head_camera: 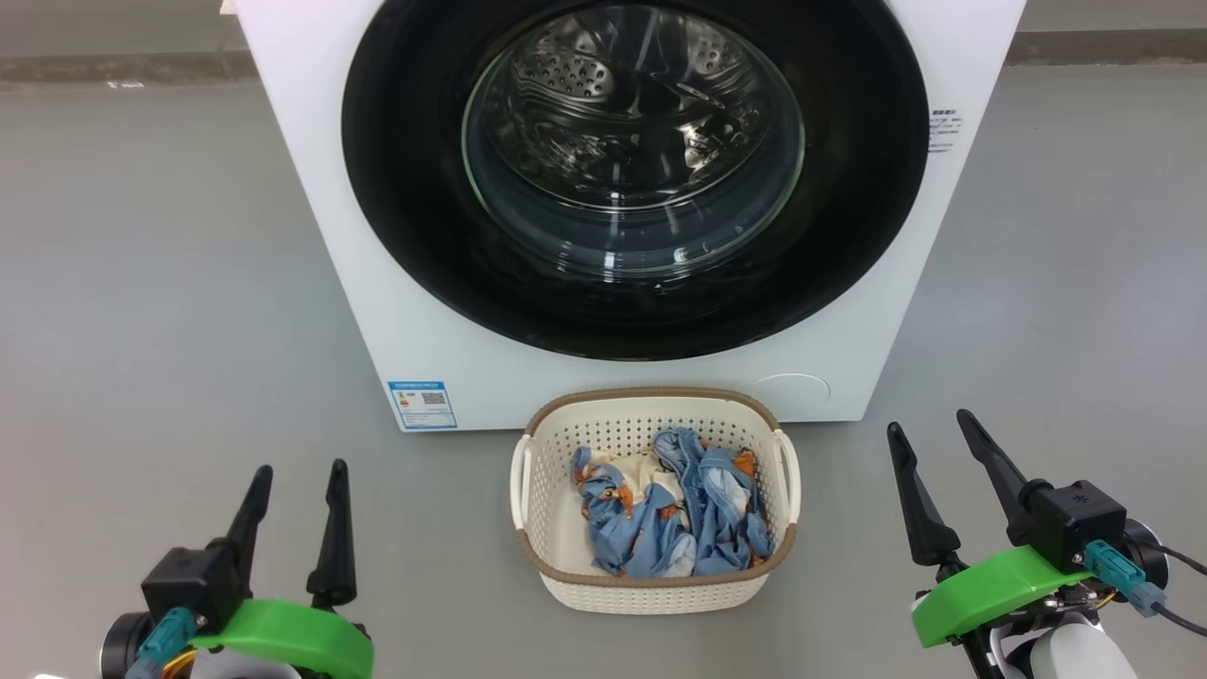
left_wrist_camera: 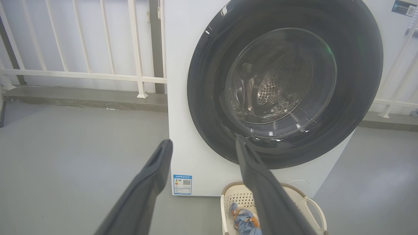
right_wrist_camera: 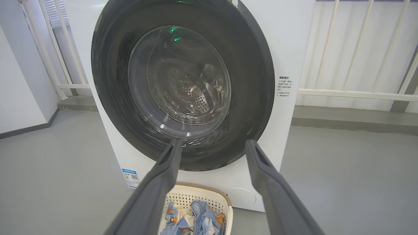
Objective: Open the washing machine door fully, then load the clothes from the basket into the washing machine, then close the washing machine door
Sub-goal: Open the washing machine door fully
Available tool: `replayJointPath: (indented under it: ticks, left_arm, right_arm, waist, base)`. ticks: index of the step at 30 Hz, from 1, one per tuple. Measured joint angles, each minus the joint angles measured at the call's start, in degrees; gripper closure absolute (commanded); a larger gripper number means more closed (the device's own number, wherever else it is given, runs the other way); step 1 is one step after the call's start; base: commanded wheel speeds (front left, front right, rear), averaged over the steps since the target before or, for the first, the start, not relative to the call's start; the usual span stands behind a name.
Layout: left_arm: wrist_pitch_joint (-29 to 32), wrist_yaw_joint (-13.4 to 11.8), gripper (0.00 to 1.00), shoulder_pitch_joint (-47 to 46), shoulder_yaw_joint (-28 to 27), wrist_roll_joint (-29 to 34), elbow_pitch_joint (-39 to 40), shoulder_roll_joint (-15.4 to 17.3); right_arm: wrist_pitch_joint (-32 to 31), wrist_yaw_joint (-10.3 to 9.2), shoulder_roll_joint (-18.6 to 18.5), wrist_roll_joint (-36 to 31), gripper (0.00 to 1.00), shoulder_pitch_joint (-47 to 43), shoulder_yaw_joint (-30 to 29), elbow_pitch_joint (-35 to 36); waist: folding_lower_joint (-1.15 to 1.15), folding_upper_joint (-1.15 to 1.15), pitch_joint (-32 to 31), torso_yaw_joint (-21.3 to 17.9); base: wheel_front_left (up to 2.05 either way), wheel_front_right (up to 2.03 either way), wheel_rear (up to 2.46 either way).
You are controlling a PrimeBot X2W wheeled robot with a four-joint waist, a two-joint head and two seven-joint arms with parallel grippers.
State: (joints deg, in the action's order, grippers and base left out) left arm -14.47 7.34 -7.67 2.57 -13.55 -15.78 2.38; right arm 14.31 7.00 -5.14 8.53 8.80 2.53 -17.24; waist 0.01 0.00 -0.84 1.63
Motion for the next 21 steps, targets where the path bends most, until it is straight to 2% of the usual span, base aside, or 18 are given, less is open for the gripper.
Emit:
replayJointPath:
  ticks: [5,21]
  left_arm:
    - [0.0,0.0,0.0,0.0,-0.09,0.0,0.01,0.04]
    - [0.0,0.0,0.0,0.0,0.29,-0.52,0.6,-0.01]
  right_arm:
    - [0.0,0.0,0.05,0.0,0.0,0.0,-0.08,0.08]
    - [0.0,0.0,0.01,0.0,0.0,0.0,-0.56,0.18]
  waist:
    - [0.0,0.0,0.24,-0.12]
    - [-0.01,0.0,0.62,-0.35]
  base:
    - [0.86,0.86,-1.72]
    - [1.15,1.15,-2.3]
